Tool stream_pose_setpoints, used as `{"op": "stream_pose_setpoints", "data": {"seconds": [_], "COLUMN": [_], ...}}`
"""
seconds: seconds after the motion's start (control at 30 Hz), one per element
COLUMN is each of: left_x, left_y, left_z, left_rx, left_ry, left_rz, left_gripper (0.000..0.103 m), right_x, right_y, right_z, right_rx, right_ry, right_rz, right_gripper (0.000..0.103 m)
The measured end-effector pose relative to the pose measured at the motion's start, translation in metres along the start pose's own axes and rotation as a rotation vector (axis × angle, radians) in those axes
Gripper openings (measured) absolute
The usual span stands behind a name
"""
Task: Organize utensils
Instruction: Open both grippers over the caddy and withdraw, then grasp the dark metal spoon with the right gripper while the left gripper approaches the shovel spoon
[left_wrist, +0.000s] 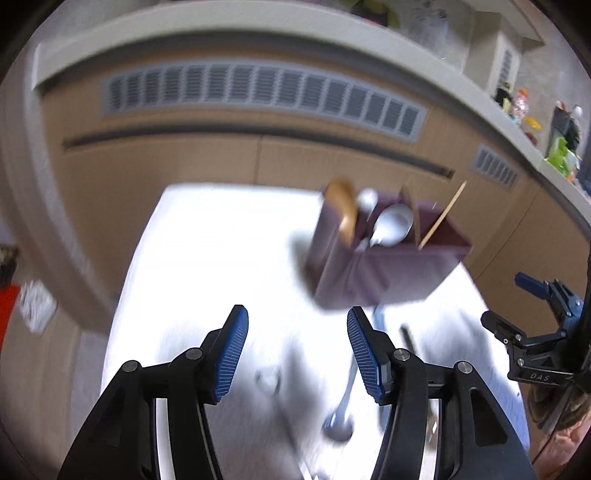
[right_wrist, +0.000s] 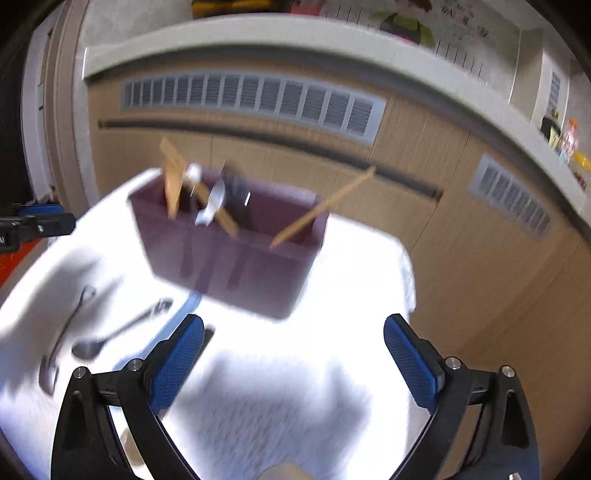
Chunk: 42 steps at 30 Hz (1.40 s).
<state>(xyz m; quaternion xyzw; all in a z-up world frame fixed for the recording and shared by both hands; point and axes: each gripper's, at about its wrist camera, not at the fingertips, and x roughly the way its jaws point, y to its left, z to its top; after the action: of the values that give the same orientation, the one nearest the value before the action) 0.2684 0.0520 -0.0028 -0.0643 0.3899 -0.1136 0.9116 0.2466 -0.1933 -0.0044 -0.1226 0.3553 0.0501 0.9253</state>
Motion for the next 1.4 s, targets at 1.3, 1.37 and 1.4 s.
{"op": "stream_pose_setpoints", "data": {"seconds": [1.3,1.37,1.4], "left_x": [0.011,0.027,0.038], "left_y": [0.002,0.008,0.012], "left_z": [-0.074,-0.058,-0.048], "left_rx": [-0.037,-0.05,-0.07], "left_ry": [0.242,0.28,0.309], "left_rz": [-0.07,-0.035,-0.002], "left_gripper": [0.042,0.042,0.042], "right_x": [-0.079,-0.078,-0.077], "right_y": [-0.007,-0.015,-0.018], "right_z": [-0.015,-0.007,-0.005], "right_rx": [0.126,0.131,0.134], "right_ry": [-0.003,-0.01,-0.009], "right_rz": [0.126,0.106,0.103], "right_gripper": [0.031,0.03,0.03]}}
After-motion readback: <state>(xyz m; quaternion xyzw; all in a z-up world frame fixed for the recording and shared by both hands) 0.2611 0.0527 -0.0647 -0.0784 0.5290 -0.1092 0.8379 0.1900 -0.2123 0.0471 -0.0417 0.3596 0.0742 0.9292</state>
